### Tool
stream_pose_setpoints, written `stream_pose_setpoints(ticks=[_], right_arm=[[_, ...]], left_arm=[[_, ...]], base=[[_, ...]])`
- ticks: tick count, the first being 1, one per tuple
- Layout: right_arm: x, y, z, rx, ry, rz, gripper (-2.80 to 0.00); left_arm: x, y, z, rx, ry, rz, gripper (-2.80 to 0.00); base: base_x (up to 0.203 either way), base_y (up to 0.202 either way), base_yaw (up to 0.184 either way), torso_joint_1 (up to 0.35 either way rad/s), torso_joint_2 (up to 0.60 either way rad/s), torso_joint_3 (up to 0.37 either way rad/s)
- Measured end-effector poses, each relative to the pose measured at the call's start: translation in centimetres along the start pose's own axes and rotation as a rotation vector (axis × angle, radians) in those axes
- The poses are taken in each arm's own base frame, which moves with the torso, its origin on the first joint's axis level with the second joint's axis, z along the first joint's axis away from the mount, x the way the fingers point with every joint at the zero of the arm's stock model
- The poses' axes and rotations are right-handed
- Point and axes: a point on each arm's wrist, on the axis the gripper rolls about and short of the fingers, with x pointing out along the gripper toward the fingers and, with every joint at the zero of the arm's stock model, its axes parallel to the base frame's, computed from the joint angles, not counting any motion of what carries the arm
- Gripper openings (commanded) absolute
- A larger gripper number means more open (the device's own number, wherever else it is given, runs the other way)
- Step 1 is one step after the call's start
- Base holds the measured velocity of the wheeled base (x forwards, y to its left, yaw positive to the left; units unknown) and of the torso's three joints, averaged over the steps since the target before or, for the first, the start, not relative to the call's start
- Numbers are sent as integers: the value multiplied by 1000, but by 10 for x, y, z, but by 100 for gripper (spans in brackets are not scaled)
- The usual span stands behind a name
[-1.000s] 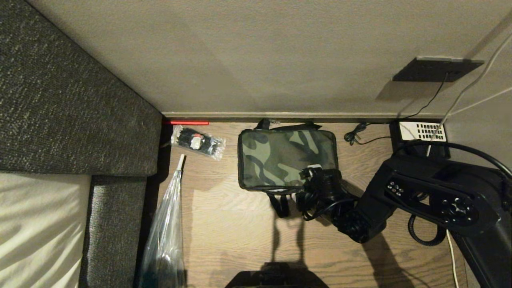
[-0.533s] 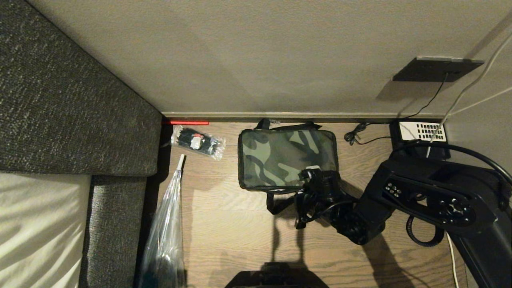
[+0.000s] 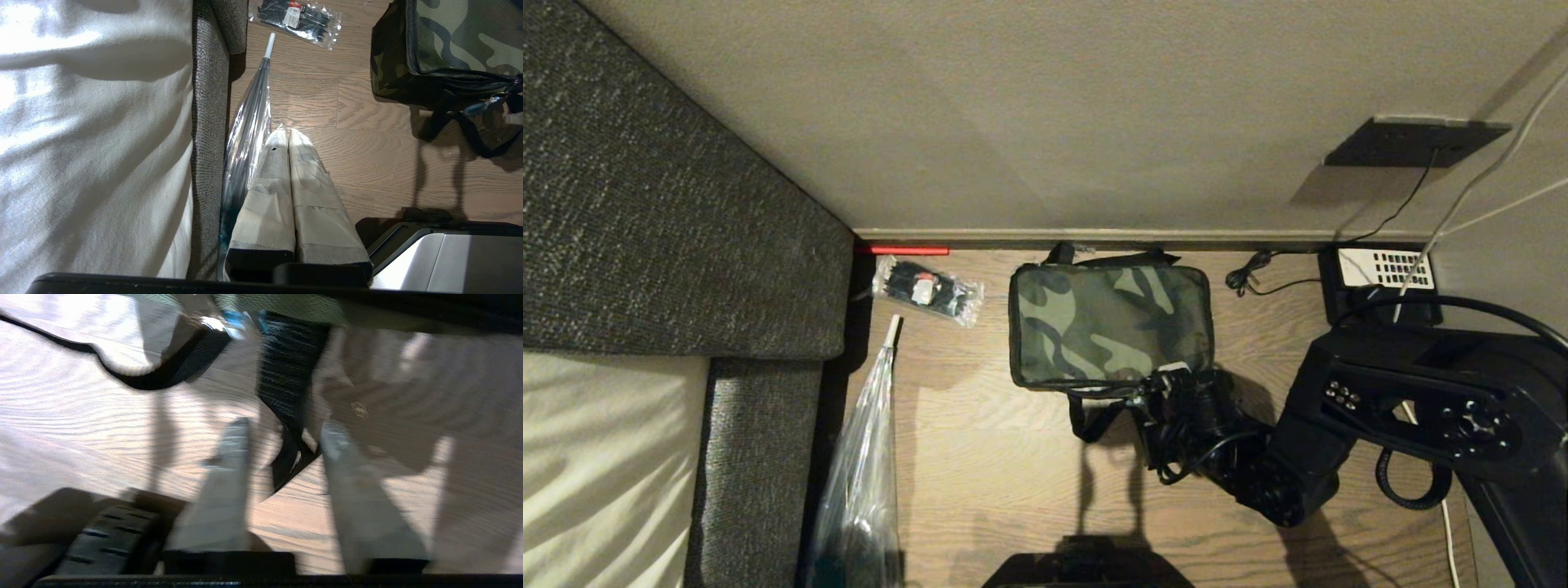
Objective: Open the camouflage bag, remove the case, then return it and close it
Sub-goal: Open the top of the storage box
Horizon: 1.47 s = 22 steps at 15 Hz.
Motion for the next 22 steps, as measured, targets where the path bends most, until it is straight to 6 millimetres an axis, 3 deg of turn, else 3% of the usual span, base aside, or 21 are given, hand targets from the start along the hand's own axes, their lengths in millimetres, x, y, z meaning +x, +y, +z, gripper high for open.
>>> stream_pose_setpoints(ticks=[4,7,10,13,22], right_arm=[[-3,-5,1,-8,1,-41,0],[-15,-5,18,1,-44,-24,0],[-32,12,30,15,-57,87,0],[-40,25,29,2,-43,148,0],[3,42,9,45,-21,145,0]], left_arm=[[0,0,0,0,0,0,-280],[0,0,0,0,0,0,-280],[0,0,0,0,0,1,-280],[0,0,0,0,0,0,-280],[0,0,0,0,0,0,-280]], base=[[0,0,0,0,0,0],[0,0,0,0,0,0],[0,0,0,0,0,0],[0,0,0,0,0,0],[0,0,0,0,0,0]])
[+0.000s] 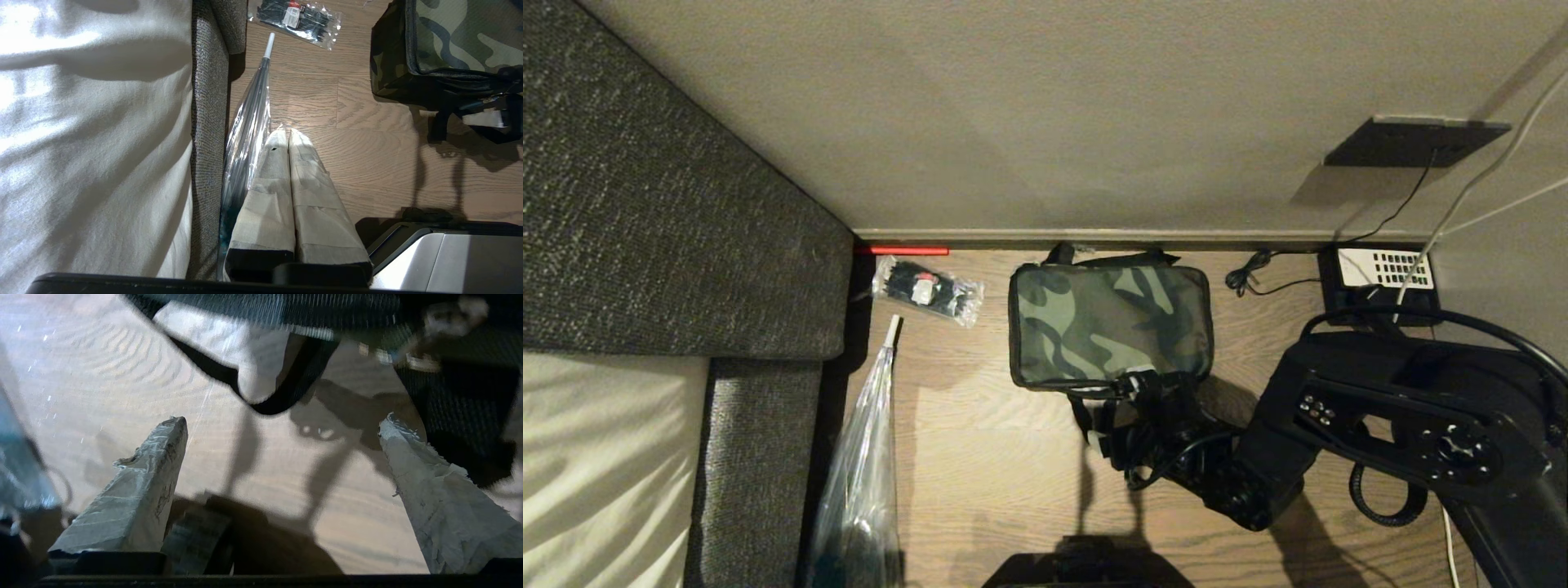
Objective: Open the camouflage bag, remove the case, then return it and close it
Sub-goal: Open the top of the storage box
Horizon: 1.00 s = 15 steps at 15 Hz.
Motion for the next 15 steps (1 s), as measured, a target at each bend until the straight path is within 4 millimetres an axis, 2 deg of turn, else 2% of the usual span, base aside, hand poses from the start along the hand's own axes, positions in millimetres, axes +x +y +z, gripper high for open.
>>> stream_pose_setpoints(ticks=[8,15], right_arm=[[19,-23,9,36,-75,-113,0],[26,-25,16,59,-141,-116,0]], left_arm=[[0,0,0,0,0,0,-280],[0,0,0,-1,0,0,-280]], base=[[0,0,0,0,0,0],[0,0,0,0,0,0]])
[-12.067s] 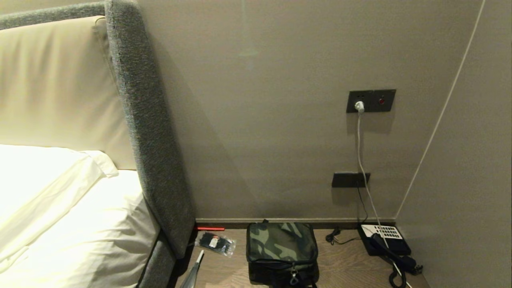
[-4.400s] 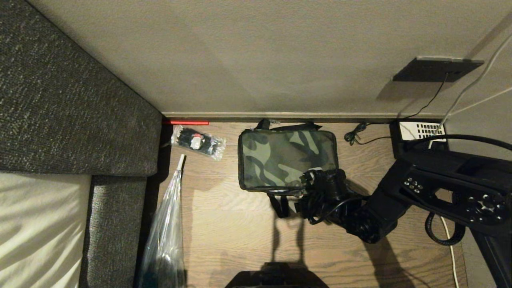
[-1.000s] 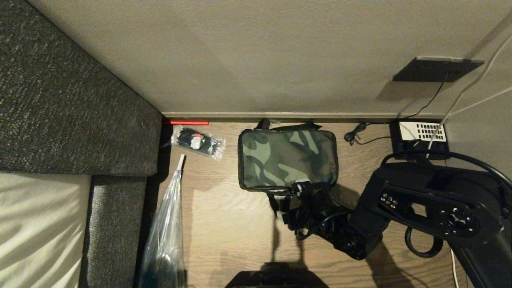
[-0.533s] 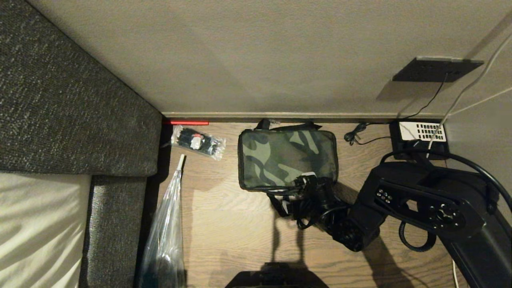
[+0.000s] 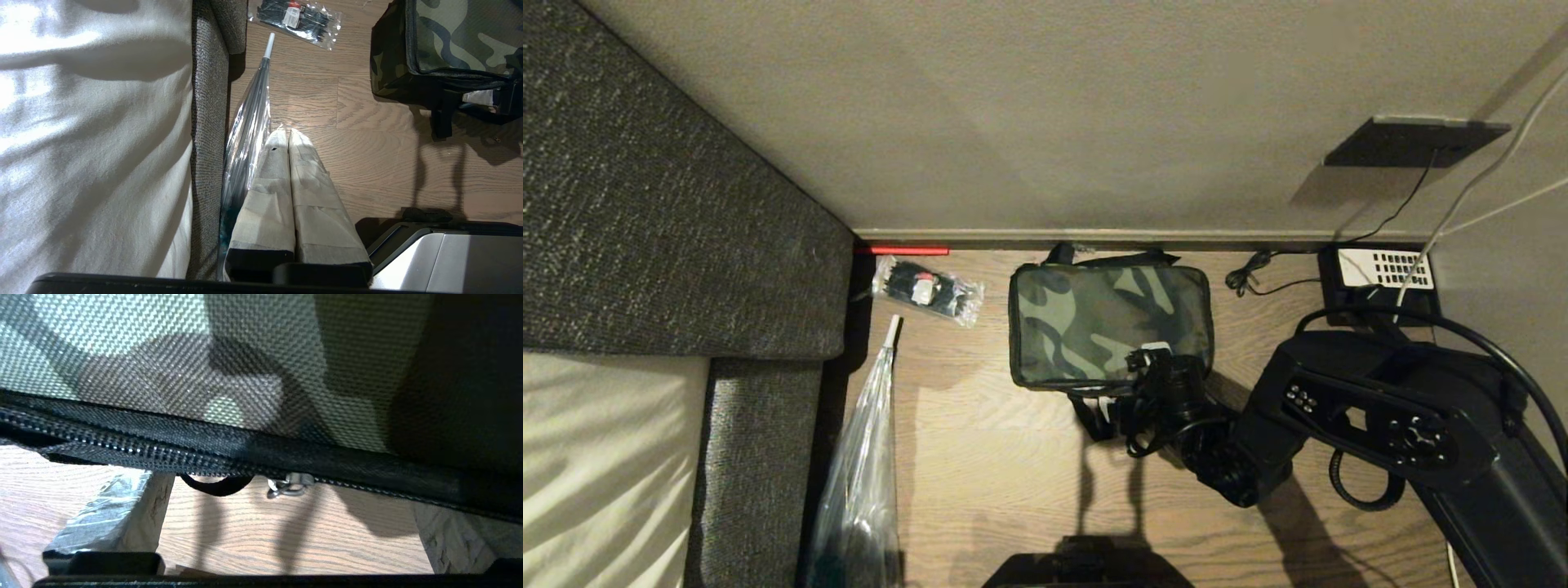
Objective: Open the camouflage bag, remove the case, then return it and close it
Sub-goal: Open the top of the storage box
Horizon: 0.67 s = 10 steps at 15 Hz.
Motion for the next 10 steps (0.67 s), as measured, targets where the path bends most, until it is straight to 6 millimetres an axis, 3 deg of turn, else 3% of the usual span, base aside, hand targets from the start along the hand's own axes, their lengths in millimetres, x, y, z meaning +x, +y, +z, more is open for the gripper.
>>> stream_pose_setpoints(ticks=[4,5,10], right_arm=[[2,0,0,3,-4,0,0],[3,1,0,2,-3,0,-280],[5,2,2,15,-55,11,-280]], left_arm=[[0,0,0,0,0,0,-280],[0,0,0,0,0,0,-280],[0,0,0,0,0,0,-280]], base=[[0,0,0,0,0,0],[0,0,0,0,0,0],[0,0,0,0,0,0]])
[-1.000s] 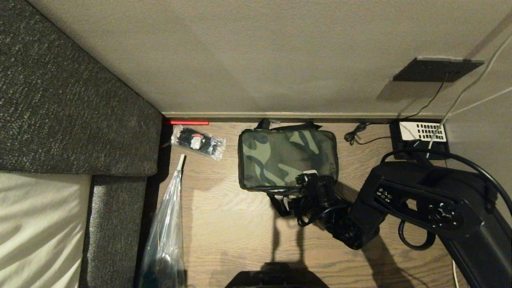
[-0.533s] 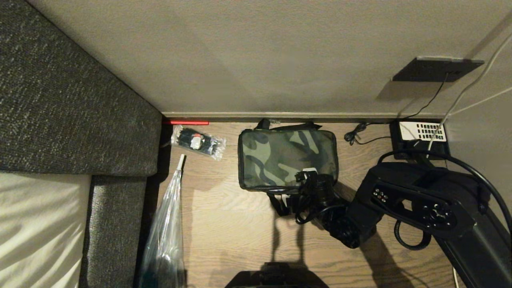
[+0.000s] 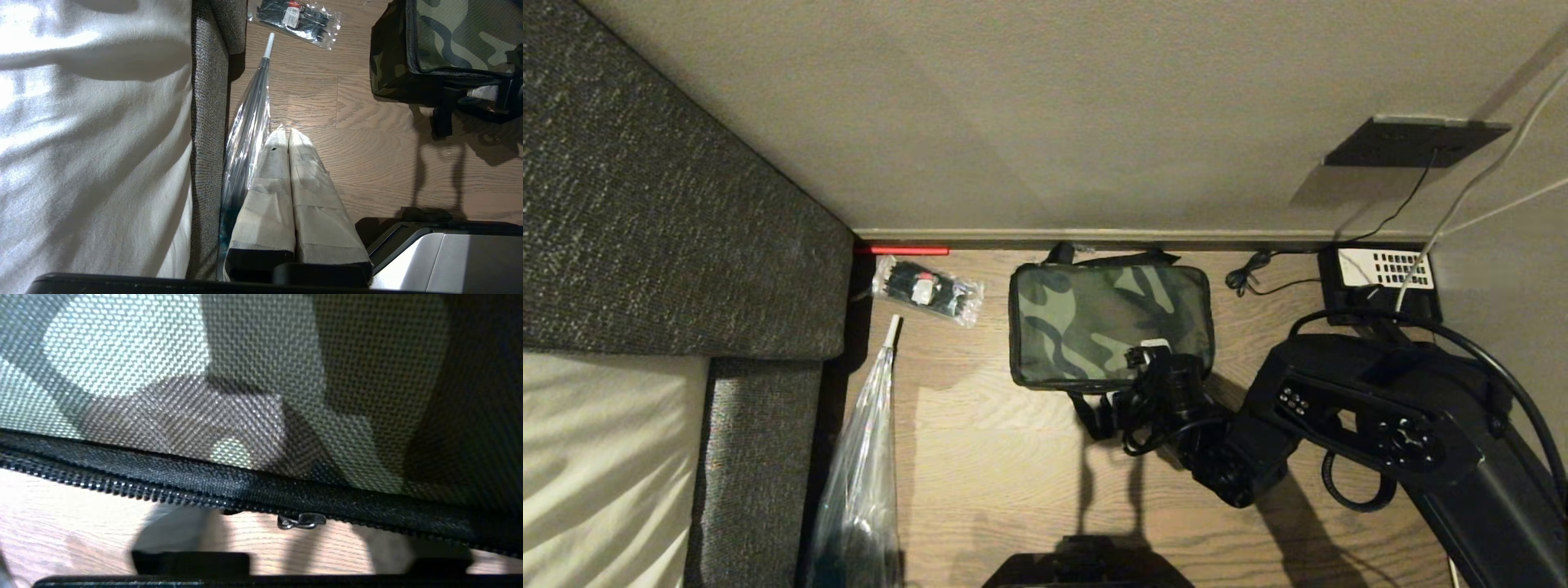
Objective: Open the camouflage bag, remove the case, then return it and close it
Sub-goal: Open the top of the storage box
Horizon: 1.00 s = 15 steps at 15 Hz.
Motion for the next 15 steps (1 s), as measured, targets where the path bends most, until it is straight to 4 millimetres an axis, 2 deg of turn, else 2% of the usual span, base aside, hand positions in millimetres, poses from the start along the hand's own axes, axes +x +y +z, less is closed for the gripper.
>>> stream_pose_setpoints(ticks=[9,15], right_arm=[[-2,-2,-7,-6,-3,2,-280],[-28,-10,-18,-42,85,-10,-280]], left_arm=[[0,0,0,0,0,0,-280],[0,0,0,0,0,0,-280]], base=[[0,0,0,0,0,0],[0,0,0,0,0,0]])
